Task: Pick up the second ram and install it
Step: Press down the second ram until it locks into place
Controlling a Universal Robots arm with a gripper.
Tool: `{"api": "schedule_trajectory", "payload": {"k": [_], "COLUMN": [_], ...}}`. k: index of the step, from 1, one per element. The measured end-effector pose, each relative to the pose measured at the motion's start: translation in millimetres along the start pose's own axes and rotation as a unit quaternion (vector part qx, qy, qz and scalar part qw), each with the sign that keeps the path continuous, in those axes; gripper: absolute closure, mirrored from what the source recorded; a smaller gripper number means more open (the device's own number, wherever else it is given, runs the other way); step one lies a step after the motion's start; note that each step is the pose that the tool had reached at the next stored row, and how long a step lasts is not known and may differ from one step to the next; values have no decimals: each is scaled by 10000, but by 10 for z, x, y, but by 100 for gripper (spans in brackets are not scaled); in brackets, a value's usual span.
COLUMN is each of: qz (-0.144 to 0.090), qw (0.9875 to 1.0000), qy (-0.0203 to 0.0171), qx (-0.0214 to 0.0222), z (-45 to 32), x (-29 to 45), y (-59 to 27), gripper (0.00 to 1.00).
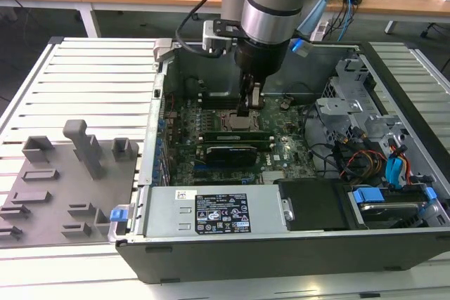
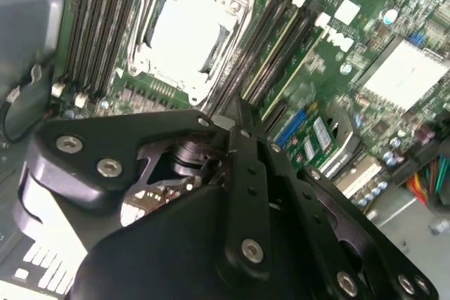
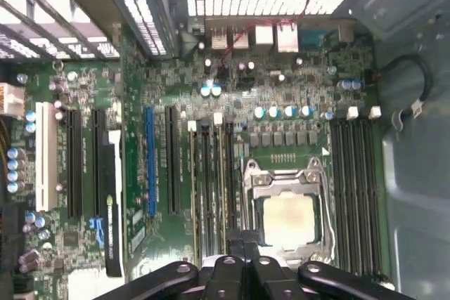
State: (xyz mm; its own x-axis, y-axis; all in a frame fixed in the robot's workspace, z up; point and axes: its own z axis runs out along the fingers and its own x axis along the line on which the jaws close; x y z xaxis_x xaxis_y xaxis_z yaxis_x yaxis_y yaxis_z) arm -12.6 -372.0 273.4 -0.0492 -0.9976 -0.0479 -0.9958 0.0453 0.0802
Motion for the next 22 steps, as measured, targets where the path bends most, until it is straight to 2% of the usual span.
{"api": "schedule_trajectory", "payload": {"k": [2,6,7,8,11,13,14,15,16,18,22], "qz": [0,-1,0,-1,1,0,-2,-2,-1,-3,-5], "qw": [10000,10000,10000,10000,10000,10000,10000,10000,10000,10000,10000], "qy": [0,0,-1,0,5,-3,-14,-10,-11,-11,-13], "qx": [-7,-9,-10,-11,-14,-14,-9,-1,5,32,63], "z": [90,193,233,275,401,413,366,310,310,324,352], "x": [1,-4,-5,7,40,43,39,38,39,49,64], "y": [-95,-303,-381,-415,-451,-453,-450,-441,-424,-224,99], "gripper": [89,89,89,89,89,89,89,89,89,89,89]}}
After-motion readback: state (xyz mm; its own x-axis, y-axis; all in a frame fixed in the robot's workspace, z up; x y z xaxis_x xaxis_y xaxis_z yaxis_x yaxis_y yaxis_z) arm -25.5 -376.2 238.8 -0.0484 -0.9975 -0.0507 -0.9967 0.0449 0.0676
